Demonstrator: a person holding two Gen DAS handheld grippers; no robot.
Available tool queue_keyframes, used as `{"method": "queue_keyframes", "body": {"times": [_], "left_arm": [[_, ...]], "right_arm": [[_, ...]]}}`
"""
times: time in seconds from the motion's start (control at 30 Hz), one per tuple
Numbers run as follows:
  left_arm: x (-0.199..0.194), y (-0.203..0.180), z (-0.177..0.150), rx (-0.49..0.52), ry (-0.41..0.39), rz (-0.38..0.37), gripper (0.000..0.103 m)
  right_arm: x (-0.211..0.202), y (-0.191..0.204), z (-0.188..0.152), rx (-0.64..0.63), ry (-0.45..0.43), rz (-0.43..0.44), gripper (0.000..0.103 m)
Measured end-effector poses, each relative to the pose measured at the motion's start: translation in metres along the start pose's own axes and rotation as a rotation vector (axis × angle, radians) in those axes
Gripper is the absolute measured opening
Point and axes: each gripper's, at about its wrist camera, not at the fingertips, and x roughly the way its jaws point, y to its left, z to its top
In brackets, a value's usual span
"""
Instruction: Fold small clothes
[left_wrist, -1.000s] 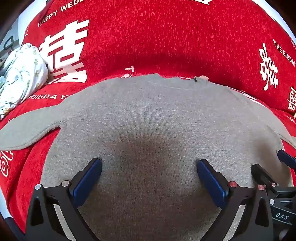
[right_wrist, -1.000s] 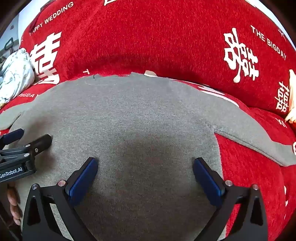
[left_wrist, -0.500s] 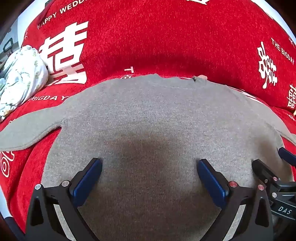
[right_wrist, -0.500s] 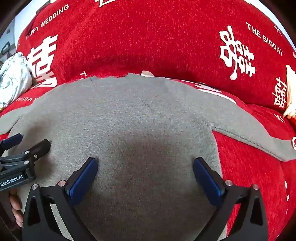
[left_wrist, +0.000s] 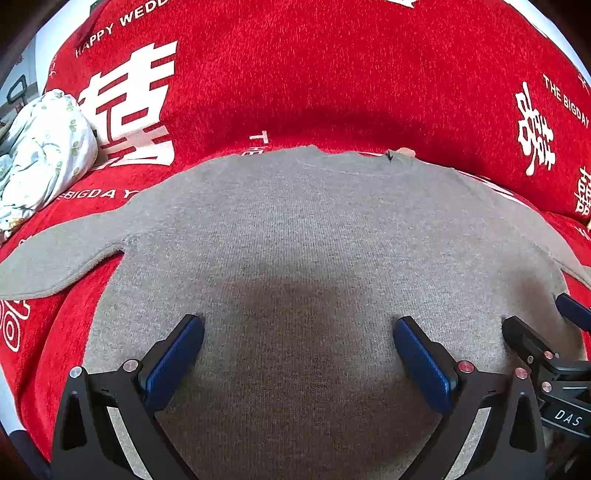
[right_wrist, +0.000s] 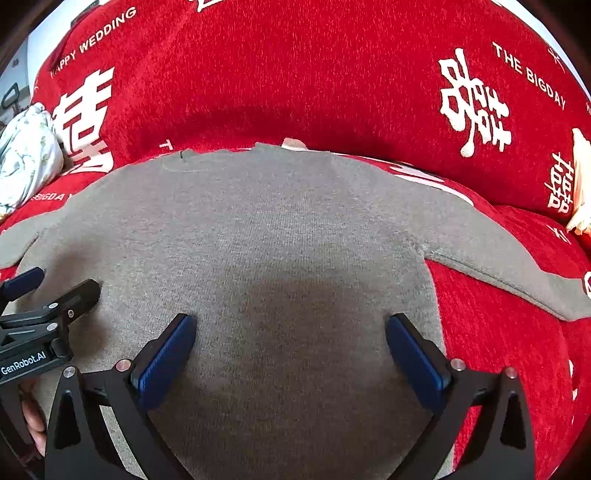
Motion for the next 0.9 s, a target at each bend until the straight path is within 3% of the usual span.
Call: {"method": "queue_keyframes", "body": {"times": [0.9], "left_arm": [[-0.0008,0.0023,-0.0031,0.0,-0.013,-0.014,0.103]], "right_arm": [[0.0013,-0.0015,-0.0002,-0.004,-0.013,0.008,0.103]]}}
